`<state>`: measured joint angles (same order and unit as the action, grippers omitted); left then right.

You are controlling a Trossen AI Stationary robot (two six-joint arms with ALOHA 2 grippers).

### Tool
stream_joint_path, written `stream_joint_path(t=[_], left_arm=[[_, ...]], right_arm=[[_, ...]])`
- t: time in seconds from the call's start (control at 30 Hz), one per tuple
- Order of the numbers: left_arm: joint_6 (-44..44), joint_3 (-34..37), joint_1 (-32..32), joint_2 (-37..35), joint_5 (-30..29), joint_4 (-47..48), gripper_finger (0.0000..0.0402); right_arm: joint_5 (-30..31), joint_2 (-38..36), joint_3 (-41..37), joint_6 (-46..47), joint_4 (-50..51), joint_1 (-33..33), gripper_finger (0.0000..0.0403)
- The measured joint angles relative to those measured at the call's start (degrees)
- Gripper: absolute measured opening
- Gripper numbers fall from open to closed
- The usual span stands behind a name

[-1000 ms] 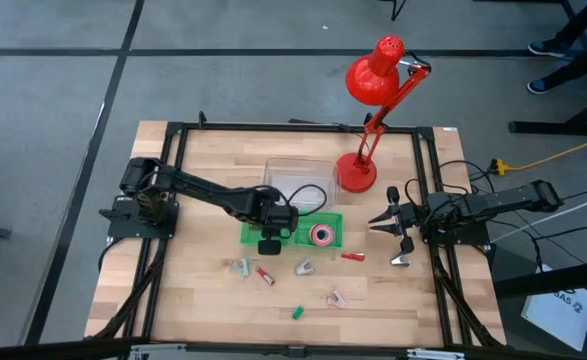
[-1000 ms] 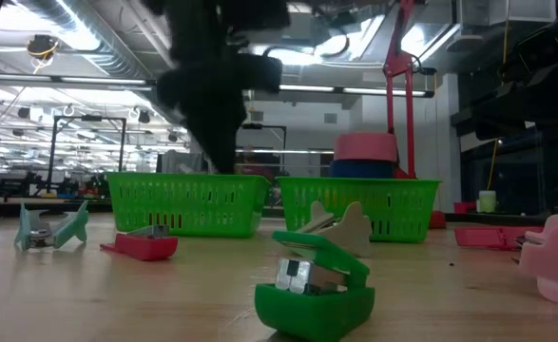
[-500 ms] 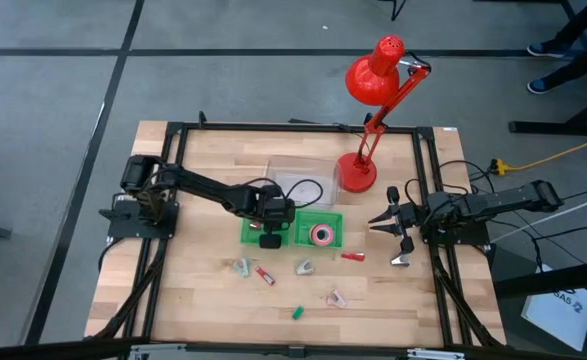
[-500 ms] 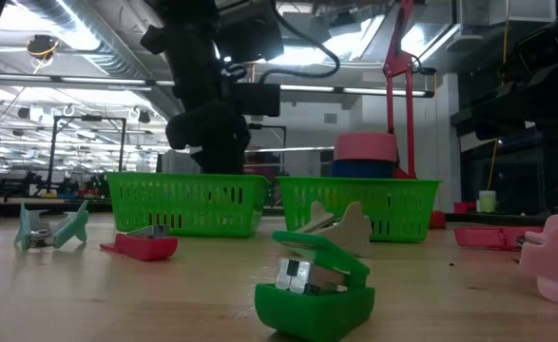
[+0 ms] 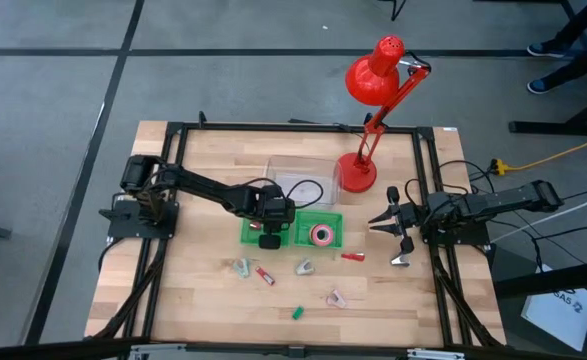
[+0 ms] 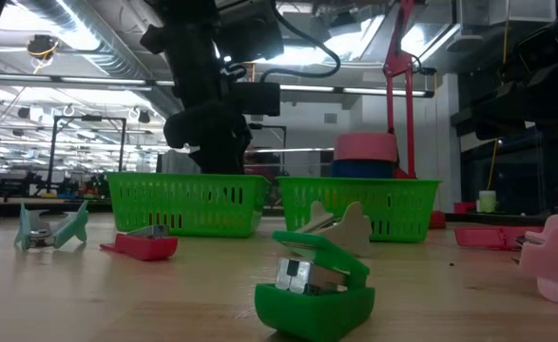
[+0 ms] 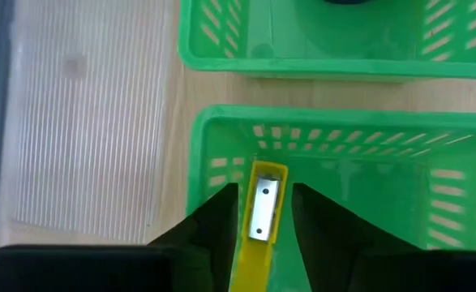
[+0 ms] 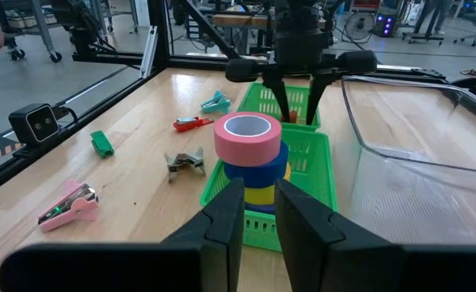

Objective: Pick and place Stapler, Stapler remover, tape
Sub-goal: Put the bottom red stapler into the left green bin

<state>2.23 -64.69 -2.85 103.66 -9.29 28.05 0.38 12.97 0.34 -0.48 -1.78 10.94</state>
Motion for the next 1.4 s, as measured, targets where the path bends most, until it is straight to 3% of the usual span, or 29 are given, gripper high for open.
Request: stream_joint_path(t=[0.87,1.1,1.4], left_arm=[[6.8,0.2,-2.7,-7.6,2.0,-1.0,0.0102],[-3.0,0.1,-4.6,-12.1,2.1,-1.2,0.0104],[-14.3,0.1,-6.7,-16.7,10.9,-1.3,0.0098]], right_arm=[[0.0,0.0,0.0,0.0,0.0,0.0,0.0072],[0.0,0.0,0.0,0.0,0.0,0.0,0.0072],[0.0,0.0,0.0,0.0,0.0,0.0,0.0072]])
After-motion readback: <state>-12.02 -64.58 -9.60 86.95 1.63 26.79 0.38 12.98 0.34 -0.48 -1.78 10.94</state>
